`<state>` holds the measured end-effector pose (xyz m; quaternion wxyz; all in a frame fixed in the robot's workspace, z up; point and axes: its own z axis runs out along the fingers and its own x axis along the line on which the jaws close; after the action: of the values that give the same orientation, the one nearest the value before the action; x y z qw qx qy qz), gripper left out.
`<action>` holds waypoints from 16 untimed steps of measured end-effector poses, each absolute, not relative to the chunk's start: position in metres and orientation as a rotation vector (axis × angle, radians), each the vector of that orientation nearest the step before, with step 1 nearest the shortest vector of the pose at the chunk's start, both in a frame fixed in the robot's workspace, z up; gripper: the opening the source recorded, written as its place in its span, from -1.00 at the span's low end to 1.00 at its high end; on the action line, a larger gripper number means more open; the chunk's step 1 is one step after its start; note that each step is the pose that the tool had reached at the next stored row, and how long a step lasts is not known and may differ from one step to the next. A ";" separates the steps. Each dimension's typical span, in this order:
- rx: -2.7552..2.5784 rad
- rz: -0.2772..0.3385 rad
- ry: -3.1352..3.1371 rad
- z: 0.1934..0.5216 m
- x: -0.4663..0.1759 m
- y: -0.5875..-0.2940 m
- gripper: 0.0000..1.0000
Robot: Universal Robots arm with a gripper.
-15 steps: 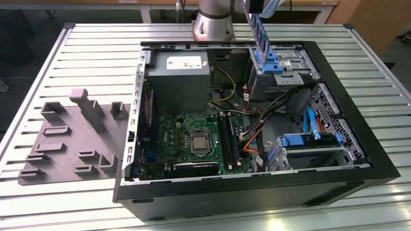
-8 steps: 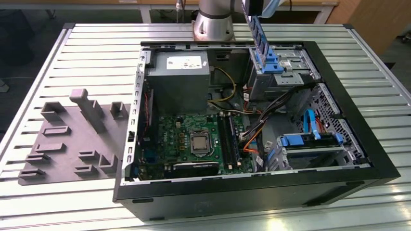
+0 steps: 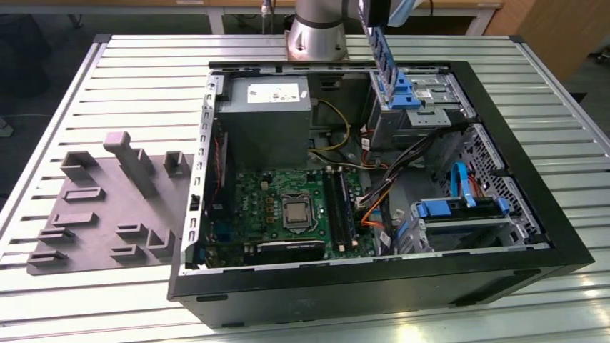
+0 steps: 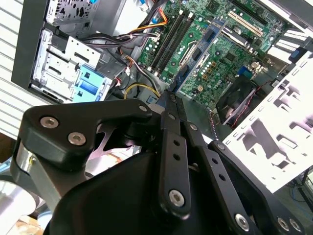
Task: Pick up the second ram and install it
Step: 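Insert the second ram into the second slot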
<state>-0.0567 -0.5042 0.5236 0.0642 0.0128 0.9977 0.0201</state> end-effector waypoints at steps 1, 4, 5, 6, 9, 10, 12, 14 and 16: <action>0.039 0.060 3.012 0.523 -0.057 -0.504 -0.77; 0.039 0.060 3.012 0.522 -0.057 -0.504 -0.77; 0.039 0.060 3.012 0.521 -0.057 -0.504 -0.77; 0.039 0.059 3.012 0.521 -0.057 -0.504 -0.77; 0.039 0.059 3.012 0.520 -0.057 -0.504 -0.77; 0.039 0.059 3.012 0.520 -0.057 -0.504 -0.77; 0.038 0.057 3.012 0.519 -0.057 -0.504 -0.77; 0.038 0.056 3.012 0.518 -0.057 -0.504 -0.77; 0.038 0.055 3.012 0.517 -0.057 -0.504 -0.77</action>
<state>-0.0567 -0.5042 0.5173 0.0642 0.0127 0.9977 0.0182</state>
